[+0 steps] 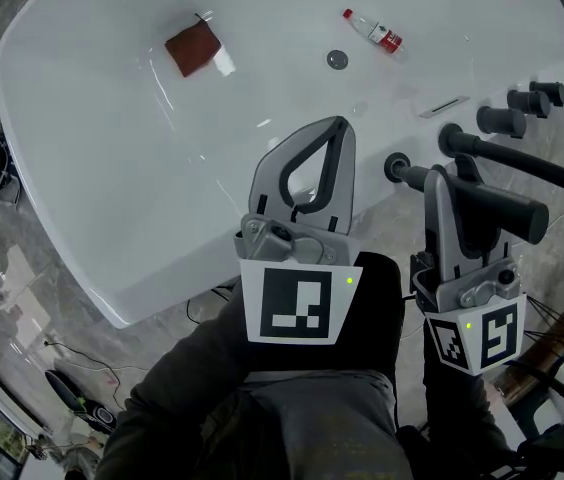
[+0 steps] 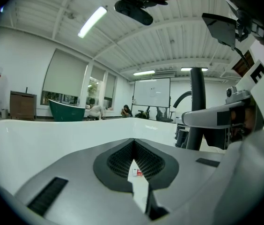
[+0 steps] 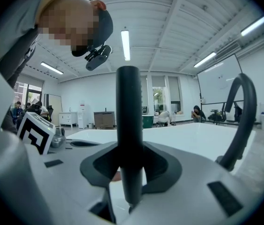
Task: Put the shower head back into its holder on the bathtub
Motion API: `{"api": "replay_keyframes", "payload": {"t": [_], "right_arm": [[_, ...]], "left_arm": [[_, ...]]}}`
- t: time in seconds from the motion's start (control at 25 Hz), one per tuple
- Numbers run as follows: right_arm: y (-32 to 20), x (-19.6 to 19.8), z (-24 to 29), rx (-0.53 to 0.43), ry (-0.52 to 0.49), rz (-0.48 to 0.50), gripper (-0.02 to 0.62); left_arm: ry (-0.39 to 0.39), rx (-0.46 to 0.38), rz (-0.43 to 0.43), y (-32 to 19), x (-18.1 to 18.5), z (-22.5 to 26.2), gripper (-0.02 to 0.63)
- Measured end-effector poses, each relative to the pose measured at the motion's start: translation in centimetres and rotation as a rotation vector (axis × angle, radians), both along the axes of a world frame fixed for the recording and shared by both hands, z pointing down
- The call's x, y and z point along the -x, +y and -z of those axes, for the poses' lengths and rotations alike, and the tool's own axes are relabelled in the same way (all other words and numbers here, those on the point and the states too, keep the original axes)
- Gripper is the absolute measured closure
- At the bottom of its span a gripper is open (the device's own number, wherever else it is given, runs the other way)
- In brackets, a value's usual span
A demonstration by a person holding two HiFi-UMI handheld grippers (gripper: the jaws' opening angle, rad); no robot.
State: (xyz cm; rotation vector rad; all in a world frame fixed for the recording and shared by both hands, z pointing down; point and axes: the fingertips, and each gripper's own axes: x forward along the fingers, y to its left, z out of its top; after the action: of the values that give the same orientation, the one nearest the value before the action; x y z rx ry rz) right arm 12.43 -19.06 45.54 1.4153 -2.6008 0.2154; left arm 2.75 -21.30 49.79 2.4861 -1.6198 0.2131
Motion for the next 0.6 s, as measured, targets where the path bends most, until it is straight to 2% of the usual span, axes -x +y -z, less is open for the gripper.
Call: {"api": "replay_keyframes", "payload": {"t": [0.6], "right_arm": [[-0.3, -0.3, -2.2, 0.015, 0.015, -0.012, 0.468]], "left_arm": [[0.006, 0.021, -0.002, -0.2, 0.2, -1.9, 0.604]]}}
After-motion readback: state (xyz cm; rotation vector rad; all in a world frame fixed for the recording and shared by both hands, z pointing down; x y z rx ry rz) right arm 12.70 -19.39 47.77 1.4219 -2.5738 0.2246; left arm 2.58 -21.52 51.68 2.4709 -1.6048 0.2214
